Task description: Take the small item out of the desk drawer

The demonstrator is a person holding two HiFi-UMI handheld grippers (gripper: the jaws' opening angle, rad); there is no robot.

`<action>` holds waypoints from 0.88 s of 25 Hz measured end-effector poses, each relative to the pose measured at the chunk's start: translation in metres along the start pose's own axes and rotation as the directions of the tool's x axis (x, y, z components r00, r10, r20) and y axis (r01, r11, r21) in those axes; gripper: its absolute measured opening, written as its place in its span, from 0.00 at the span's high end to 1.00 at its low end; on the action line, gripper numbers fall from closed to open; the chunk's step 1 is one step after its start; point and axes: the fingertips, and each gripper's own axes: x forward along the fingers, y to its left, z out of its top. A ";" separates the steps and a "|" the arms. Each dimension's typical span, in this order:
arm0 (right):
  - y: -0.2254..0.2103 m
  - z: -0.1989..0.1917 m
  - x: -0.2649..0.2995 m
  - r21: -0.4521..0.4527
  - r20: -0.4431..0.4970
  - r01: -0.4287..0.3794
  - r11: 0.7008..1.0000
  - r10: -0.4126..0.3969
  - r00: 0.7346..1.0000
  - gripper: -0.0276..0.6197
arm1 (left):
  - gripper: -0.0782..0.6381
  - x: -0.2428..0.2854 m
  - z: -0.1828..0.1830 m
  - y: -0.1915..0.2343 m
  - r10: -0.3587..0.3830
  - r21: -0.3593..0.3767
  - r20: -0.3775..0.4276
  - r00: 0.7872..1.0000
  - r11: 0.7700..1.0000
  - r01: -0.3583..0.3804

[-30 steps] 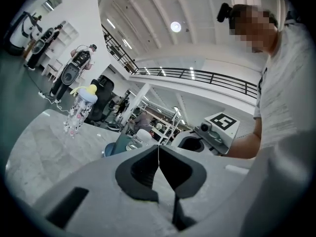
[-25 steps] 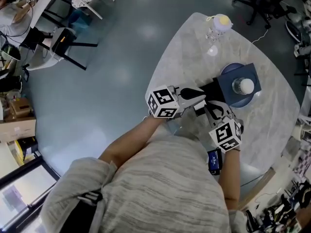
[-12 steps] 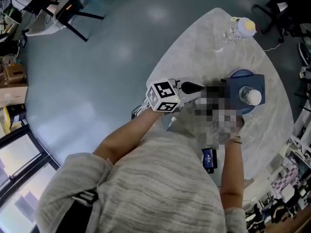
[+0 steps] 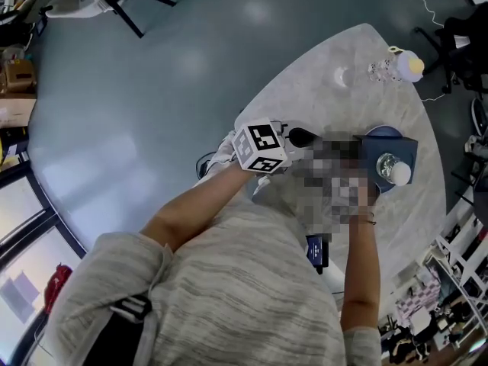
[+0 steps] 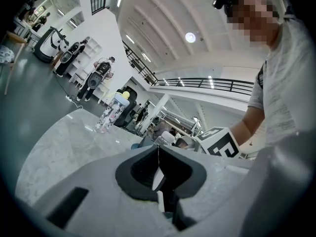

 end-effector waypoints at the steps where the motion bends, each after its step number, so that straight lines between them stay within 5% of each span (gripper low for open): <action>1: 0.001 -0.003 0.003 -0.017 -0.015 -0.011 1.000 0.011 1.000 0.69 | 0.87 0.000 0.000 0.000 0.002 -0.001 0.002 1.000 1.000 -0.002; 15: 0.017 -0.008 0.039 -0.073 -0.132 -0.211 0.975 0.200 0.971 0.67 | 0.87 -0.019 0.006 0.012 0.018 -0.008 0.007 1.000 1.000 -0.018; 22: 0.014 -0.006 0.042 -0.033 -0.154 -0.216 0.976 0.208 0.966 0.68 | 0.87 -0.017 0.014 0.011 0.000 0.005 0.002 1.000 1.000 0.000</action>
